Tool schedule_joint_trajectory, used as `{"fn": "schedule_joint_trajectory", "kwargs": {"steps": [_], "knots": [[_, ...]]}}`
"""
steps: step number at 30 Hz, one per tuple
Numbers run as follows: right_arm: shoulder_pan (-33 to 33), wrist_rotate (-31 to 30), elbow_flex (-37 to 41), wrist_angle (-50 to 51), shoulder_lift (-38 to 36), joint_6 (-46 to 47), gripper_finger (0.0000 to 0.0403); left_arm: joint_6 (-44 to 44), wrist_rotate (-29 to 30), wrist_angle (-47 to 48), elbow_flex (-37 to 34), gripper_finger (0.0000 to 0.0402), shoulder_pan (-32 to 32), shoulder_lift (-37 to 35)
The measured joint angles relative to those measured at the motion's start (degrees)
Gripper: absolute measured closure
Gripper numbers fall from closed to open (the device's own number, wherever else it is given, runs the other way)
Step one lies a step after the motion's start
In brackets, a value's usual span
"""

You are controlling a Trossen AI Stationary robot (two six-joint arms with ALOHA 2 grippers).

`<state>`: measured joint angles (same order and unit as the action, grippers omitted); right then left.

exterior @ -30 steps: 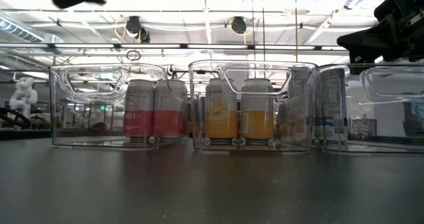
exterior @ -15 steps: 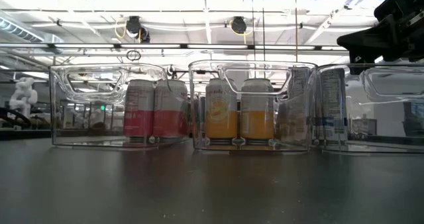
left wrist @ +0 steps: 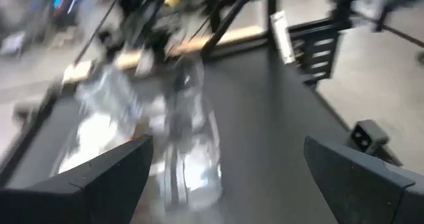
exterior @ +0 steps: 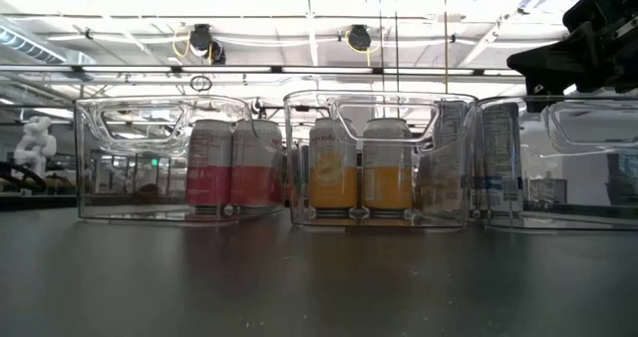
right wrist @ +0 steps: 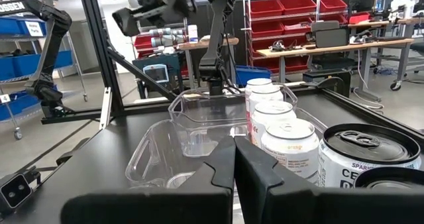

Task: Sort soda cans
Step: Return to Home Position

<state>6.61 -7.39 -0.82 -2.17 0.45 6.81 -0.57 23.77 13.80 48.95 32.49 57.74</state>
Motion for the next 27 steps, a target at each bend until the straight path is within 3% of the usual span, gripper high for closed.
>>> {"fn": "schedule_joint_trajectory", "kwargs": {"steps": [3,8,13,19,27], "knots": [[0.0,0.0,0.0,0.0,0.0,0.0,0.0403,7.0,-5.3,-3.1,0.0,0.0002,-1.9,0.0],[0.0,0.0,0.0,0.0,0.0,0.0,0.0403,6.9,-12.8,-3.8,-2.1,0.0002,-8.9,0.0],[0.0,0.0,0.0,0.0,0.0,0.0,0.0403,5.4,-20.3,-10.5,-7.1,0.0002,-14.6,-0.2],[0.0,0.0,0.0,0.0,0.0,0.0,0.0403,3.9,-21.4,-11.7,-12.6,0.0002,-17.6,-4.8],[0.0,0.0,0.0,0.0,0.0,0.0,0.0403,0.0,-21.4,-27.5,-29.5,0.0002,-20.0,-20.3]]}}
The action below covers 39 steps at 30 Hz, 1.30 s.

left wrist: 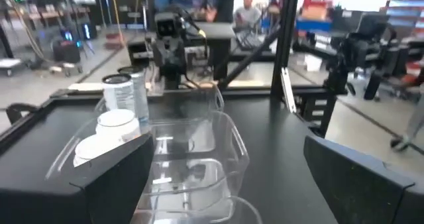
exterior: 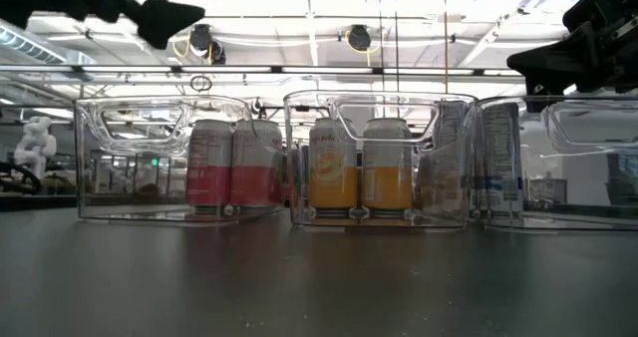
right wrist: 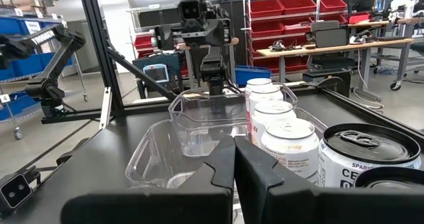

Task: Sort soda cans
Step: Return to Home Position

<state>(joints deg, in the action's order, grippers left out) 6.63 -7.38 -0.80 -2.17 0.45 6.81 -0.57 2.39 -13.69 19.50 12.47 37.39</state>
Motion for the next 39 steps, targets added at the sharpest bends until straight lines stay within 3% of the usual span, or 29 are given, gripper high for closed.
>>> {"fn": "schedule_joint_trajectory", "kwargs": {"steps": [13,24,33,39], "knots": [[0.0,0.0,0.0,0.0,0.0,0.0,0.0403,-2.1,0.7,-1.7,-11.4,0.0002,-5.5,-18.0],[0.0,0.0,0.0,0.0,0.0,0.0,0.0403,-5.0,0.2,-3.2,-19.0,0.0002,-6.1,-29.4],[0.0,0.0,0.0,0.0,0.0,0.0,0.0403,-4.8,3.8,5.3,-19.1,0.0002,-7.0,-37.1],[0.0,0.0,0.0,0.0,0.0,0.0,0.0403,-5.2,2.7,11.7,-19.1,0.0002,-8.4,-37.4]]}}
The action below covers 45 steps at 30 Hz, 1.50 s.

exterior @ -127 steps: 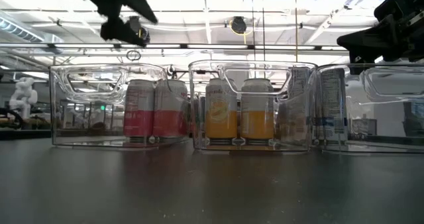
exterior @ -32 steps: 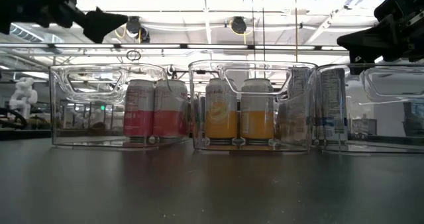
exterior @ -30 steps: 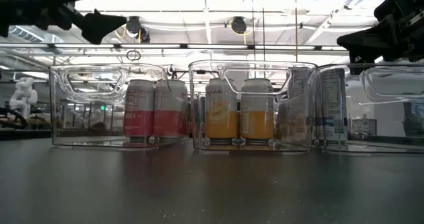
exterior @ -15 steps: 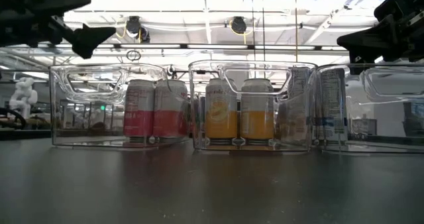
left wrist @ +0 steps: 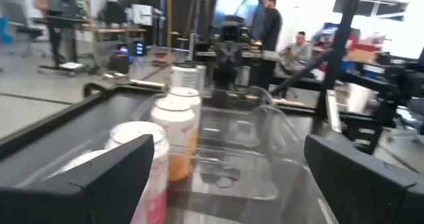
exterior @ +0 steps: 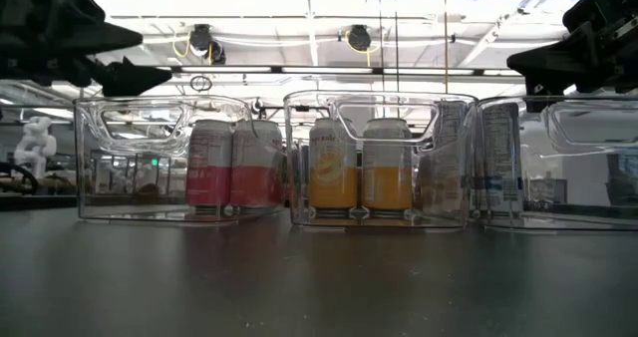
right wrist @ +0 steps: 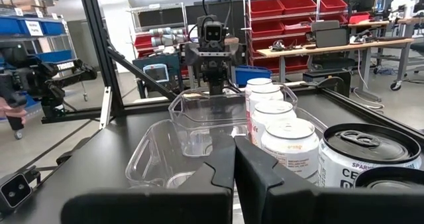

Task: Sort soda cans
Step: Return to Home Position

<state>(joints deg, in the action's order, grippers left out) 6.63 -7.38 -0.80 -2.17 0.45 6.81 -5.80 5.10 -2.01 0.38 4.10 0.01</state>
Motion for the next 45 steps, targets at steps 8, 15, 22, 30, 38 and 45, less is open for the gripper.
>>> {"fn": "schedule_joint_trajectory", "kwargs": {"steps": [8,15,22,30,38,45], "knots": [[0.0,0.0,0.0,0.0,0.0,0.0,0.0403,0.1,-3.7,0.8,0.0,0.0002,0.0,0.0],[0.0,0.0,0.0,0.0,0.0,0.0,0.0403,-0.3,-3.6,0.8,0.0,0.0002,0.0,0.0],[0.0,0.0,0.0,0.0,0.0,0.0,0.0403,-2.6,-3.1,0.6,-0.1,0.0002,0.0,0.0],[0.0,0.0,0.0,0.0,0.0,0.0,0.0403,-2.8,-1.9,0.2,-0.1,0.0002,0.0,0.0],[0.0,0.0,0.0,0.0,0.0,0.0,0.0403,0.9,0.1,0.0,-0.1,0.0020,0.0,0.0],[0.0,0.0,0.0,0.0,0.0,0.0,0.0403,3.3,-0.8,0.0,-0.1,0.0107,0.0,0.0]]}}
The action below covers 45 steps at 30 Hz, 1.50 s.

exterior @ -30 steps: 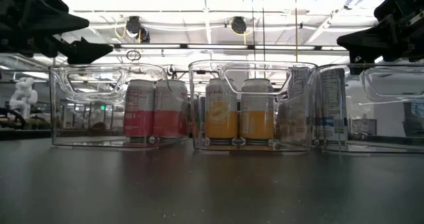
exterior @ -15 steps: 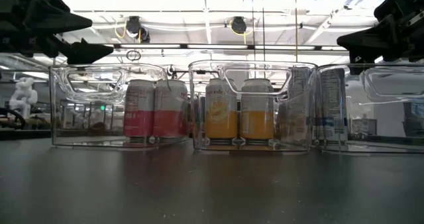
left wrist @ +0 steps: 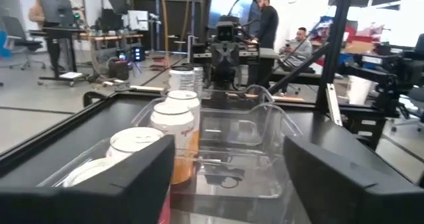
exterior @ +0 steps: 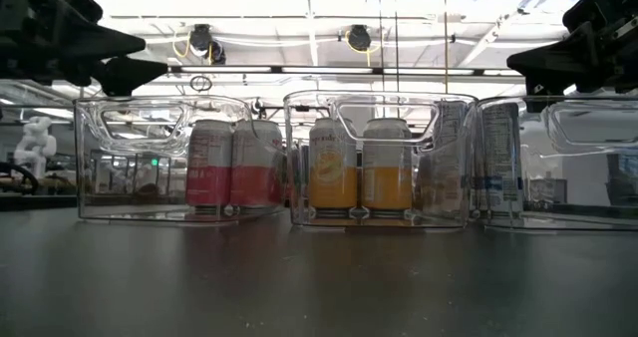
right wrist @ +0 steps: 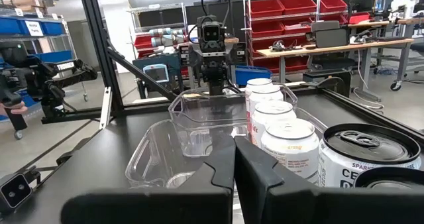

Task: Sort soda cans
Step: Return to Home Position

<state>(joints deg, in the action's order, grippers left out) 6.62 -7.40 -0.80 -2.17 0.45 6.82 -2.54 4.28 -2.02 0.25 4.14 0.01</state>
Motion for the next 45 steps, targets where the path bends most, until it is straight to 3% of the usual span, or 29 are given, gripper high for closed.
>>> {"fn": "schedule_joint_trajectory", "kwargs": {"steps": [10,19,45], "knots": [[0.0,0.0,0.0,0.0,0.0,0.0,0.0403,3.1,-3.9,0.8,0.0,0.0247,0.0,0.0],[0.0,0.0,0.0,0.0,0.0,0.0,0.0403,5.1,-6.1,1.2,0.0,0.0330,0.0,0.0],[0.0,0.0,0.0,0.0,0.0,0.0,0.0403,5.4,-5.7,1.2,0.0,0.0343,0.0,0.0]]}}
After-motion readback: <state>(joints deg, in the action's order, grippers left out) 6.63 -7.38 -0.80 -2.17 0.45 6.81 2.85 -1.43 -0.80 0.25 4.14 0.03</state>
